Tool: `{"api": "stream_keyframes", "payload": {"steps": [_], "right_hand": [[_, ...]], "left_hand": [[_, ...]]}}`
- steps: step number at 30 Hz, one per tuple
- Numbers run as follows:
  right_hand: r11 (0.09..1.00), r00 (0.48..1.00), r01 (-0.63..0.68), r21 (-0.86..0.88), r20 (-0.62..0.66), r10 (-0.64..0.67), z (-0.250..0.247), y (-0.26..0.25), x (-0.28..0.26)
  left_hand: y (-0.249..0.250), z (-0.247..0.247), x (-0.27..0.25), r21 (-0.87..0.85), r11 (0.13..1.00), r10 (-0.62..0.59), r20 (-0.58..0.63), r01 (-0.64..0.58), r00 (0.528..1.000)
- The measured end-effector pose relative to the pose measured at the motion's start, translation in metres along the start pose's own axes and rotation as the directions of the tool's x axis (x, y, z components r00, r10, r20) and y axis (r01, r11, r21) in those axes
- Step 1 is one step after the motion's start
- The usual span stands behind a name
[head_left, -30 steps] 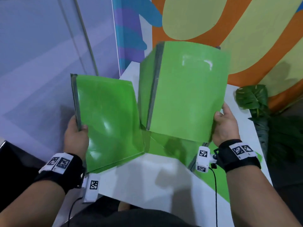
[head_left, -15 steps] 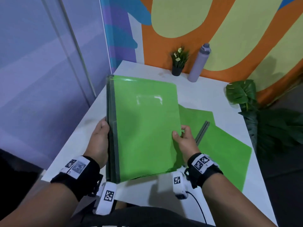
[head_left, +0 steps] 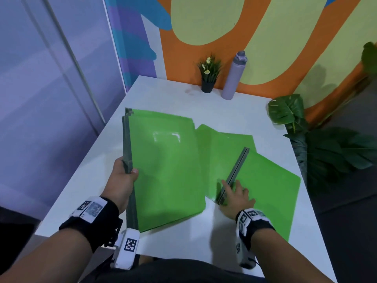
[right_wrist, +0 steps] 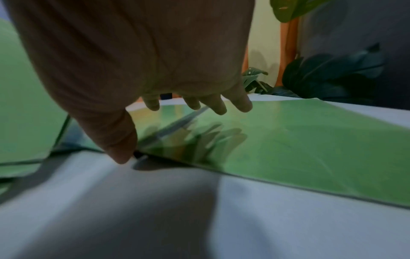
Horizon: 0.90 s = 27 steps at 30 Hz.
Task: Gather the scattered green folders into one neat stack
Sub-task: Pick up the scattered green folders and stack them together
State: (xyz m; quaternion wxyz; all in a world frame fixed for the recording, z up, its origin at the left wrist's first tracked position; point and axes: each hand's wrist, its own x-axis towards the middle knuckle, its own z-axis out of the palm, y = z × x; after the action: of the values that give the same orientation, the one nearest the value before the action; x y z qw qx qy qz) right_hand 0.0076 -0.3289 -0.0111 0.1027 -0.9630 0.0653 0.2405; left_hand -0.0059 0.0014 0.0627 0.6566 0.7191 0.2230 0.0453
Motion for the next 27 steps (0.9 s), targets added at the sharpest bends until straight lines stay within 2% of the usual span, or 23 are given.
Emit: {"api": "stream_keyframes", "payload": {"steps": [3,5,8,10,12,13,16,17,18,19,20,23,25,27], "right_hand": [[1.0,0.998,0.022,-0.002,0.065,-0.022,0.011,0.007,0.003],[0.999,0.998,0.047,-0.003,0.047,-0.047,0.009,0.005,0.004],[0.992,0.987,0.079,0.095,-0.146,-0.065,-0.011,0.0,0.0],[0.963,0.941,0.103,0.248,-0.338,-0.014,-0.033,-0.003,-0.004],[0.908,0.845,0.193,0.372,-0.534,0.04,-0.055,-0.006,-0.005],[0.883,0.775,0.272,0.382,-0.631,0.034,-0.065,-0.01,-0.006],[0.818,0.49,0.541,0.196,-0.864,-0.117,-0.088,-0.03,-0.016],[0.786,0.426,0.606,0.124,-0.885,-0.188,-0.092,-0.037,-0.02],[0.749,0.389,0.659,0.07,-0.884,-0.26,-0.095,-0.044,-0.026],[0.71,0.374,0.703,0.027,-0.864,-0.338,-0.095,-0.051,-0.032],[0.686,0.385,0.728,-0.007,-0.823,-0.417,-0.092,-0.058,-0.039],[0.638,0.474,0.765,-0.087,-0.594,-0.65,-0.069,-0.069,-0.055],[0.544,0.471,0.835,-0.082,-0.404,-0.784,-0.047,-0.073,-0.062],[0.503,0.485,0.864,-0.034,-0.212,-0.848,-0.031,-0.069,-0.063]], "left_hand": [[-0.018,-0.007,0.006,0.031,0.992,-0.125,-0.017,0.126,0.992],[-0.027,-0.01,0.006,0.045,0.983,-0.178,-0.039,0.18,0.983],[-0.035,-0.014,0.007,0.046,0.973,-0.223,-0.084,0.227,0.971],[-0.034,-0.017,0.009,0.026,0.973,-0.224,-0.111,0.228,0.968],[-0.03,-0.016,0.012,0.011,0.976,-0.217,-0.115,0.219,0.969],[-0.028,-0.014,0.014,0.007,0.978,-0.205,-0.112,0.207,0.972],[-0.021,-0.004,0.017,-0.031,0.983,-0.181,-0.063,0.179,0.981],[-0.019,0.001,0.016,-0.047,0.984,-0.174,-0.037,0.172,0.984],[-0.018,0.007,0.016,-0.061,0.983,-0.175,-0.017,0.173,0.984],[-0.017,0.012,0.015,-0.074,0.982,-0.172,0.005,0.171,0.985],[-0.016,0.018,0.014,-0.093,0.98,-0.173,0.025,0.174,0.985],[-0.018,0.03,0.012,-0.147,0.968,-0.194,0.081,0.205,0.978],[-0.021,0.034,0.01,-0.193,0.951,-0.223,0.116,0.243,0.968],[-0.028,0.035,0.006,-0.227,0.934,-0.244,0.151,0.274,0.958]]}}
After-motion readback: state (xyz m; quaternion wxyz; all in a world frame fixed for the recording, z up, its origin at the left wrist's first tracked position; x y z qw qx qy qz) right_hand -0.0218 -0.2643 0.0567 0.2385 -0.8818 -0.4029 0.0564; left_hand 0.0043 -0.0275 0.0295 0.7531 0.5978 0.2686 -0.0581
